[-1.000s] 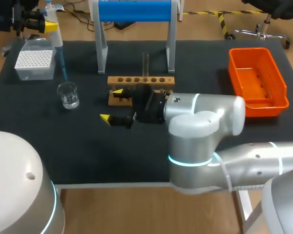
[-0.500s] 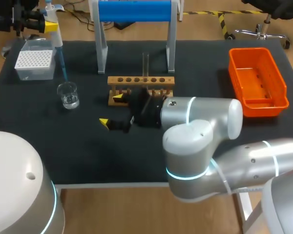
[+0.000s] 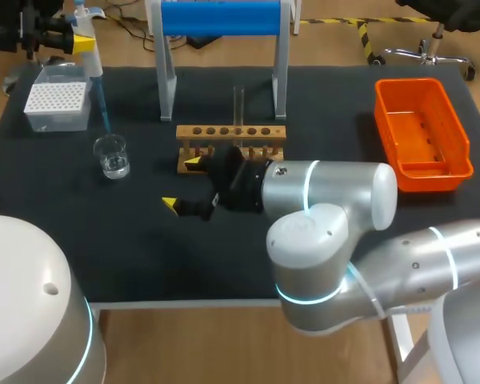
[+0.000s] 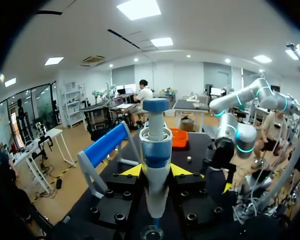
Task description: Invert the test tube, pick up the pipette, mount the tip to pipette, aspirate from beaker and dispense into the tube, eject the tip, return the pipette, and cap with the stopper.
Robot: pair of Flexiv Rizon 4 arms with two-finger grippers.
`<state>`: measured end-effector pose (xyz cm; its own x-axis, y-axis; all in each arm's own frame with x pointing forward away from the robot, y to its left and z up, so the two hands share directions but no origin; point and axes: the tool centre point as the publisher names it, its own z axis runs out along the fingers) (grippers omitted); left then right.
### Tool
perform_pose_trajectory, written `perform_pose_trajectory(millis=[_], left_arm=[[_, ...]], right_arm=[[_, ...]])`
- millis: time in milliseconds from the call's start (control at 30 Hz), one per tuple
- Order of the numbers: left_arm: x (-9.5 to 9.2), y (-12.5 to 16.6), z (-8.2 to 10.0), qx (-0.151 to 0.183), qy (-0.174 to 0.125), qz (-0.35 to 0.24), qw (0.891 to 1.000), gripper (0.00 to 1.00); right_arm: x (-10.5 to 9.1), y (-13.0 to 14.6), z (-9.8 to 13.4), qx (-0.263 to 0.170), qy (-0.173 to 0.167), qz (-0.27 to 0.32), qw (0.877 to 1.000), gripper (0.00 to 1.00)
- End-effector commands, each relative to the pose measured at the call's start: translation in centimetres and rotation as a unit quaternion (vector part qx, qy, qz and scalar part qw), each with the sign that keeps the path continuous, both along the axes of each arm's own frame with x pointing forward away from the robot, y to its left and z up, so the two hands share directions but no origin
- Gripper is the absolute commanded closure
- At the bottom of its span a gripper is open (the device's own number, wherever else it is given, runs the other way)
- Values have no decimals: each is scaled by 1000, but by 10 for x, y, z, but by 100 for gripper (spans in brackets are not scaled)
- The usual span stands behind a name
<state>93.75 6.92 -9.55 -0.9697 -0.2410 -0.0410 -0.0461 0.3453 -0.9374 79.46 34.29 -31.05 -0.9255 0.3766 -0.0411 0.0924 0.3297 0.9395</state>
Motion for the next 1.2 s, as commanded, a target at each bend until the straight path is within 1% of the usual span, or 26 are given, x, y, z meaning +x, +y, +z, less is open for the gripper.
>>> perform_pose_trajectory(millis=[33, 633, 900, 1067, 1200], left_arm=[[0, 0, 0, -1, -1, 1, 1000, 100], [0, 0, 0, -1, -1, 1, 1000, 100], [7, 6, -12, -11, -8, 1, 1000, 100], [9, 8, -20, -12, -6, 1, 1000, 100], [11, 11, -24, -9, -10, 3, 1000, 100]], right_arm=[[0, -1, 1, -1, 1, 1, 1000, 0], [0, -1, 1, -1, 1, 1, 1000, 0], [0, -1, 1, -1, 1, 1, 1000, 0], [0, -1, 1, -1, 1, 1, 1000, 0], [0, -1, 1, -1, 1, 1, 1000, 0]])
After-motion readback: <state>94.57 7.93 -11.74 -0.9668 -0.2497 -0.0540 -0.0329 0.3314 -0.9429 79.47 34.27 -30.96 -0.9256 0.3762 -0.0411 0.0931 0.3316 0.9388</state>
